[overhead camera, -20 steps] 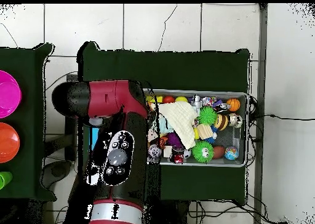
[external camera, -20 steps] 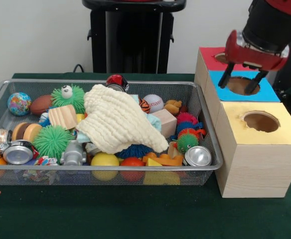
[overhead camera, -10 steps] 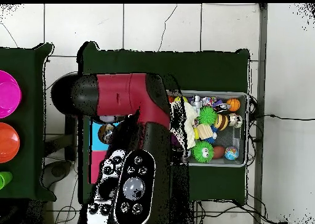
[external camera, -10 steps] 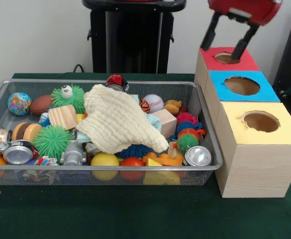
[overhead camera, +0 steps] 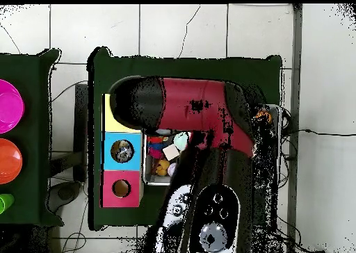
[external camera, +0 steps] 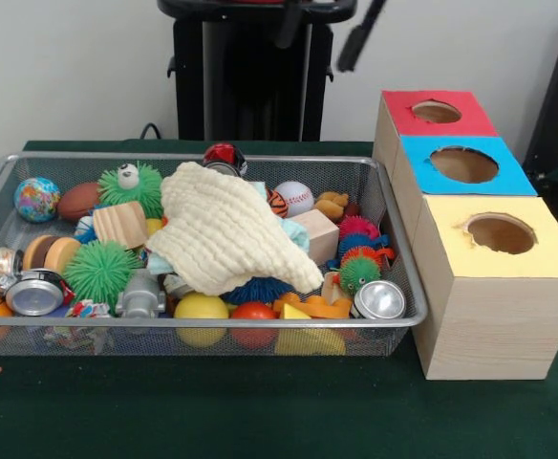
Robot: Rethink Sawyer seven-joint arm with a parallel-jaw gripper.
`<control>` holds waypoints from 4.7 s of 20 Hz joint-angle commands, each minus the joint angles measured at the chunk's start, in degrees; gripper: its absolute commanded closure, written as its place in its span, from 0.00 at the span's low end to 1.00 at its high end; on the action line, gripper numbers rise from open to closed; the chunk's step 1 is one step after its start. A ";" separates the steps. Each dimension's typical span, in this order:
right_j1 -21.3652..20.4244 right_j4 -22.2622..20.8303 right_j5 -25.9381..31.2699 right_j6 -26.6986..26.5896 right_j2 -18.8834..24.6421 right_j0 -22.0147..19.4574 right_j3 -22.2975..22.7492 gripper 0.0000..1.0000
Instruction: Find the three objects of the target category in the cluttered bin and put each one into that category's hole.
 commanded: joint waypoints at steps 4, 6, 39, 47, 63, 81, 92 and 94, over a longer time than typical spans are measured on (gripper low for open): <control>1.83 -7.77 -0.11 -22.34 9.79 -9.07 6.67 0.00; 1.98 -8.54 -0.12 -23.42 11.00 -10.69 6.49 0.00; 12.78 -14.20 -12.04 -11.31 22.58 -15.40 6.03 0.00; 13.26 -16.41 -2.57 -11.95 20.94 -13.85 5.41 0.00; 15.32 -20.92 1.40 -13.86 21.56 -15.40 3.60 0.00; 18.39 -23.38 -1.18 -13.47 21.32 -15.90 4.23 0.00; 19.05 -22.51 -0.60 -13.49 21.96 -15.98 3.46 1.00; 18.92 -22.57 0.16 -14.45 22.15 -15.96 3.55 1.00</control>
